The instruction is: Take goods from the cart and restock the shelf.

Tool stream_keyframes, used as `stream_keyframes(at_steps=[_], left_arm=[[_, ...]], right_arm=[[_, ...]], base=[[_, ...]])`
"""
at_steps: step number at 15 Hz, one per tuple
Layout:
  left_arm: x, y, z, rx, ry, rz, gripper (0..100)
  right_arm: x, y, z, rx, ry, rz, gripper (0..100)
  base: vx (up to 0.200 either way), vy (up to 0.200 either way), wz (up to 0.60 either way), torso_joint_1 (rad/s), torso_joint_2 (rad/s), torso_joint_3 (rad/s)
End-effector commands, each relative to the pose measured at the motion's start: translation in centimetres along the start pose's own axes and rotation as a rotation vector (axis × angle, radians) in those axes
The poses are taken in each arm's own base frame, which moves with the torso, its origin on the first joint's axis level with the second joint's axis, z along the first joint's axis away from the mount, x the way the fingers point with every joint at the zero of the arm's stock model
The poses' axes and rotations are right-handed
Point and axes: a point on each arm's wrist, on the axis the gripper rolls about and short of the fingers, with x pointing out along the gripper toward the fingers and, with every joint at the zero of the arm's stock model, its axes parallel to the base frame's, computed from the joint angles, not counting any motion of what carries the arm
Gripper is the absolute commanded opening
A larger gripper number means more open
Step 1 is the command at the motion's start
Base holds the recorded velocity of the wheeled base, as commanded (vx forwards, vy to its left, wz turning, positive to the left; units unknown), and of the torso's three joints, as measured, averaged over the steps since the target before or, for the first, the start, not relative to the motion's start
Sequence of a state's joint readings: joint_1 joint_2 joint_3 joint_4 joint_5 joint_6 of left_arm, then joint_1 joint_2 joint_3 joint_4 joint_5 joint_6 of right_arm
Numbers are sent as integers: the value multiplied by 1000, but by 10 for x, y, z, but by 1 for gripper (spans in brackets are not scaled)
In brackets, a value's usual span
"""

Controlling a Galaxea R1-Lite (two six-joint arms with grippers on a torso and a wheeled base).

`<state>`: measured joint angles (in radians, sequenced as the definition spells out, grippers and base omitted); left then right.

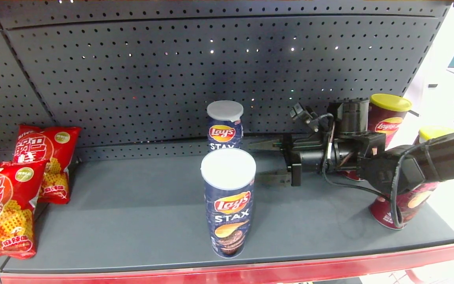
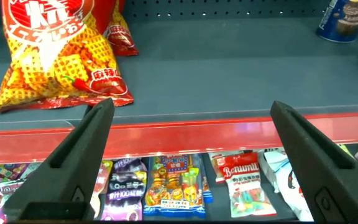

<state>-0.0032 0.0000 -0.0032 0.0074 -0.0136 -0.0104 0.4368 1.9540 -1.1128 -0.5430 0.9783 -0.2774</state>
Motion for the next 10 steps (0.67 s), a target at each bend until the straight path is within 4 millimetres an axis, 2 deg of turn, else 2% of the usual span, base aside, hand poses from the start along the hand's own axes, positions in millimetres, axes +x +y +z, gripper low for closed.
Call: stream_keyframes(at_steps=[1, 10], left_arm=[[0, 0, 0, 0, 0, 0, 100], [0, 0, 0, 0, 0, 0, 100]], right_arm=[[0, 5, 2, -2, 0, 7, 100], [0, 12, -3, 8, 11, 18, 100]], base=[[0, 0, 0, 0, 0, 0], [0, 0, 0, 0, 0, 0]])
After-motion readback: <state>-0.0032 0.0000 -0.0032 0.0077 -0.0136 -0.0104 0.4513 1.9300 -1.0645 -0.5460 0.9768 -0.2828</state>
